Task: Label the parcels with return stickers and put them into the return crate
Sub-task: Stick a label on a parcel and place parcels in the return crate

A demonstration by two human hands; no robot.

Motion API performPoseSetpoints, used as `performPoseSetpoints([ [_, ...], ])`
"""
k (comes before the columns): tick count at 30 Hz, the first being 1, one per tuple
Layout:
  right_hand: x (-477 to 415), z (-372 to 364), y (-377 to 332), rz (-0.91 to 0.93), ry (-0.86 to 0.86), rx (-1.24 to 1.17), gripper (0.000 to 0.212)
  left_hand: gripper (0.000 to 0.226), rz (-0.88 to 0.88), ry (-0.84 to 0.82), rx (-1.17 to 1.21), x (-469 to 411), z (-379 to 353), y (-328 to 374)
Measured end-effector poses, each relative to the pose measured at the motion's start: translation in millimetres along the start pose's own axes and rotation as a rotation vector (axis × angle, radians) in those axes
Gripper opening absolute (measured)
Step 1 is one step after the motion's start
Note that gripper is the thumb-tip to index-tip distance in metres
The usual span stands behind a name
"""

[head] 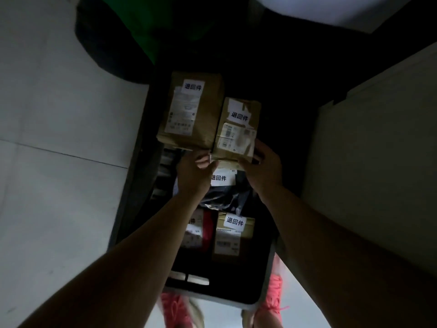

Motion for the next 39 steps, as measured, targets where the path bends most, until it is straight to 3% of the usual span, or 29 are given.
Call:
performPoseSetpoints([
  [5, 52.0, 14.4, -60.3, 0.128, -0.038, 0.46, 0.06, 0.039, -0.298, -0.016, -0.542, 39.6, 95.9, 54.2],
  [9, 125.3, 21.6, -178.9, 0.207, -0.056, 0.761, 0.056, 0.054, -0.571, 0.018, -0.942, 86.3, 193.3, 138.3],
  [16, 283.9, 74.0, -379.6, 0.289, 0.025, 0.886, 0.059, 0.045, -0.863, 0.21, -1.229, 206.5, 341.8, 303.2],
  [21, 400.1, 121.4, -475.3, 0.381, 0.116, 0.934, 0.043, 0.05, -0.965, 0.307, -1.284, 311.2, 403.2, 399.5],
  [28, 534.8, 207.1, -518.7, 0.431, 0.163, 0.865, 0.049, 0.052, -0.952, 0.374, -1.255, 460.0, 428.1, 460.0],
  [34, 632.0, 312.6, -506.8, 0.451, 0.198, 0.84, 0.051, 0.052, -0.93, 0.344, -1.25, 593.8, 383.0, 468.4],
  [39, 699.3, 426.7, -483.8, 0.393, 0.253, 0.853, 0.06, 0.044, -1.06, 0.395, -1.297, 703.7, 323.3, 514.3],
])
Point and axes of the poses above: each hand's wrist, its own x-axis away from the middle knuckle, its own z-axis out of the back of the hand, y = z × x, the point moved 4 cm from there along -x, towards the middle knuckle, and after that the axes turned 14 degrees about -x, right-handed, at the moved point
